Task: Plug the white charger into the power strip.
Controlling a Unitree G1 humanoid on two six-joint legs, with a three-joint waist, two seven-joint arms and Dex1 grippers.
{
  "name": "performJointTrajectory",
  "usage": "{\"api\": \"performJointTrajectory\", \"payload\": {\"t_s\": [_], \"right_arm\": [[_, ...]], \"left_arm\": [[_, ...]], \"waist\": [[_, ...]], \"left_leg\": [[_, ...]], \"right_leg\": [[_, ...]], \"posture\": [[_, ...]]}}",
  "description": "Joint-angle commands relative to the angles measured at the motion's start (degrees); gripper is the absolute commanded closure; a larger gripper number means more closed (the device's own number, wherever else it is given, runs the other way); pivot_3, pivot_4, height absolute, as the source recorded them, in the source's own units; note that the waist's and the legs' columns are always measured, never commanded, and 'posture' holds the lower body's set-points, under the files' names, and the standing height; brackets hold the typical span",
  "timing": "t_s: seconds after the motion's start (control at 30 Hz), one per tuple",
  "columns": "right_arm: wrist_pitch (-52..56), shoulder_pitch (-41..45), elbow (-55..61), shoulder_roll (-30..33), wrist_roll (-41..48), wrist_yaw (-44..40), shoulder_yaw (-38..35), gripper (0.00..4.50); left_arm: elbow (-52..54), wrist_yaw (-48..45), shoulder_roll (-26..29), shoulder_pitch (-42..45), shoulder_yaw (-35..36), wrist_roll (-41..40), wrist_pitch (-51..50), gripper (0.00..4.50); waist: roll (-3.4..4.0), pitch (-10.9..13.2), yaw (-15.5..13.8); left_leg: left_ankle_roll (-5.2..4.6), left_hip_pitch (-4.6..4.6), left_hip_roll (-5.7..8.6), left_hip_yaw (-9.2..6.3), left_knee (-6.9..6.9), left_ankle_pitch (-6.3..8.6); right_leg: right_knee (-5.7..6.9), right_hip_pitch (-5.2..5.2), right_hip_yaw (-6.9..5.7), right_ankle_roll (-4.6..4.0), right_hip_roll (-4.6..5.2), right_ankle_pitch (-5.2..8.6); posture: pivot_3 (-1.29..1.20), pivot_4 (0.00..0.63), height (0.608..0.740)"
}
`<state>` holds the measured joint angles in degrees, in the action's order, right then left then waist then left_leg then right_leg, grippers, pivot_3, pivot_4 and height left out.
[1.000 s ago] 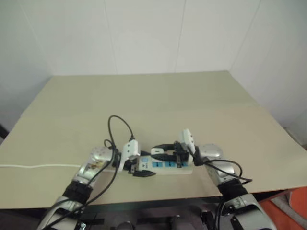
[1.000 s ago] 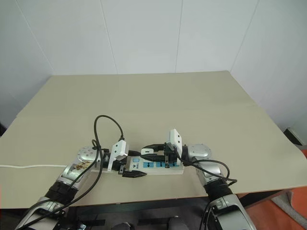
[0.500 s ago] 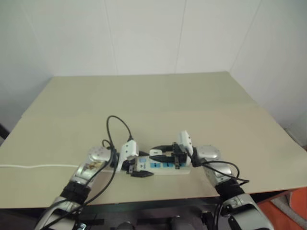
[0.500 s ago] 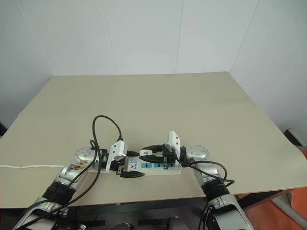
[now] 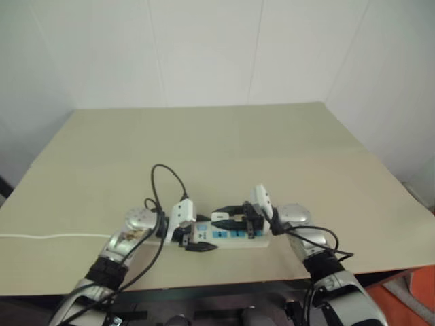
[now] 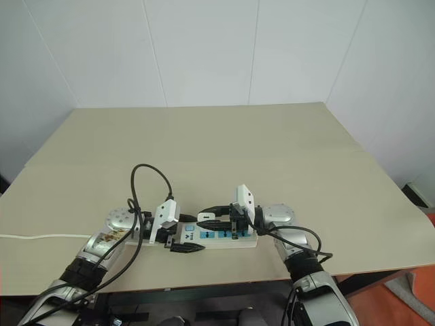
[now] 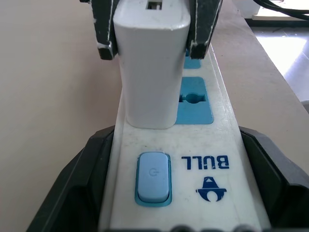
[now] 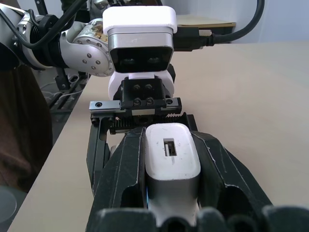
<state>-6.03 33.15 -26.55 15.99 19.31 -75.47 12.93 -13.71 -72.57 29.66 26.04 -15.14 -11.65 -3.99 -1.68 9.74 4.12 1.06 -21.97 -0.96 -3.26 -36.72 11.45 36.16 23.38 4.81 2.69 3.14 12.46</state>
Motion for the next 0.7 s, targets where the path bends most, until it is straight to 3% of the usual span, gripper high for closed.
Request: {"api": "performJointTrajectory", "payload": {"t_s": [0.03,0.43,0.7], "right_arm": [[1.05,-2.45,-4.40,1.60,-3.31,-1.21,1.29,3.33],[2.30,-4.08,-1.84,0.72,-3.77,-0.06,2.32,3.33],[4.74,-4.05,-0.25,1.58,-3.69,-0.53,2.23,0.79]], "left_arm": [[1.99,0.09,3.13,-0.42,3.07,-0.50,-0.20,1.19],[2.51,0.80,2.24,-0.74,2.14,-0.93,-0.58,1.19],[1.22,0.98,1.45,0.06,1.70,-0.55,-0.11,1.19]], "waist": [[0.00,0.00,-0.02],[0.00,0.00,-0.02],[-0.05,-0.03,-0.10]], "left_leg": [[0.00,0.00,0.00,0.00,0.00,0.00],[-0.01,0.01,0.00,0.00,0.02,0.01],[-0.01,0.03,0.00,-0.01,0.03,0.01]], "right_leg": [[0.00,0.00,0.00,0.00,0.00,0.00],[-0.01,0.00,0.00,-0.02,0.00,0.02],[-0.03,-0.04,-0.02,-0.04,0.01,0.03]], "posture": [[0.00,0.150,0.740],[0.00,0.150,0.740],[0.00,0.150,0.740]]}}
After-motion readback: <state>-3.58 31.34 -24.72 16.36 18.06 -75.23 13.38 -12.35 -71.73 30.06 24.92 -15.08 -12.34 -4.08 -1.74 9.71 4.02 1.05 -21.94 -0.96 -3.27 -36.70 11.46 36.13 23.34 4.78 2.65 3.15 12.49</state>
